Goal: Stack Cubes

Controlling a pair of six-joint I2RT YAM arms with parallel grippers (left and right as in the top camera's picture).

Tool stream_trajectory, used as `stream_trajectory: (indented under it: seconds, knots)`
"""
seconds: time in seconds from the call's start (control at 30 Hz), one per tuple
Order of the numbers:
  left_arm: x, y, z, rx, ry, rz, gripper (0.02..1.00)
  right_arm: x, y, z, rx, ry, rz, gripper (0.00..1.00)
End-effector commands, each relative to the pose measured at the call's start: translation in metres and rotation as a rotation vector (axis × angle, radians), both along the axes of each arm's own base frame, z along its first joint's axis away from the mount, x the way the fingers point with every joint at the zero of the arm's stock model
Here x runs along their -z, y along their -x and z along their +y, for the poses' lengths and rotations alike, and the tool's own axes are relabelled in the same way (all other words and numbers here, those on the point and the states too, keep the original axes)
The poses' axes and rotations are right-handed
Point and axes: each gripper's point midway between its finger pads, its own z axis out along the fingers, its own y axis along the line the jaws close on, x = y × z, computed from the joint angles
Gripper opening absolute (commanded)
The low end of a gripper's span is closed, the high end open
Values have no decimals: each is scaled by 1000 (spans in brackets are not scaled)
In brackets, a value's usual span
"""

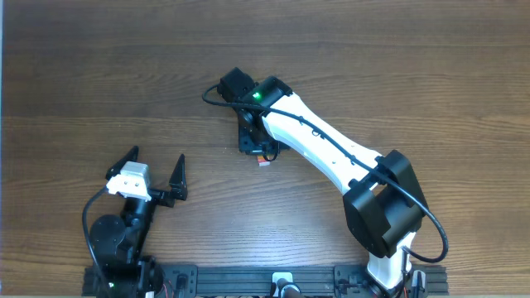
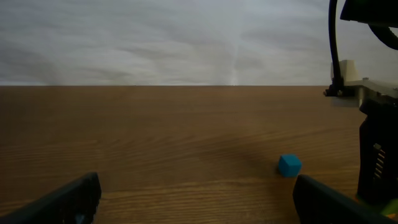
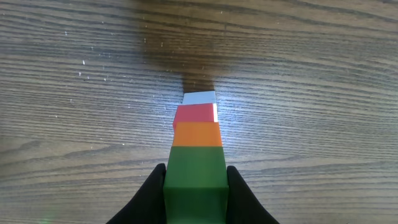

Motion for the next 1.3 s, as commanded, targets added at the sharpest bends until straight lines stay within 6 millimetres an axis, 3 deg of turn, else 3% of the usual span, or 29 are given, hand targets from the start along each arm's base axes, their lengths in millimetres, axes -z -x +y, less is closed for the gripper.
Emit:
stream_trajectory:
  seconds: [0.03,0.17,0.33,0.37,0.67,0.87,1.03,1.17,1.3]
  knots:
    - [1,0,0,3,-13,-7,1000,9,-1,-6,17,26,7,139]
    - [1,0,0,3,-13,-7,1000,9,-1,-6,16,26,7,555]
    - [1,0,0,3,-13,-7,998,9,-1,-5,15,26,7,956]
    - [1,0,0,3,-13,-7,1000,9,-1,-5,15,26,7,991]
    - [1,0,0,3,-13,-7,1000,4,-5,-3,16,15,-6,993]
    - [1,0,0,3,-13,-7,1000,-32,-33,7,-18,-45,-94,993]
    - [1,0,0,3,-13,-7,1000,-54,-60,-5,-3,-40,-124,991]
    - [1,0,0,3,-13,-7,1000,-45,-82,-8,-8,-21,-115,991]
    - [1,0,0,3,-13,-7,1000,-19,-95,-7,2,0,-90,993]
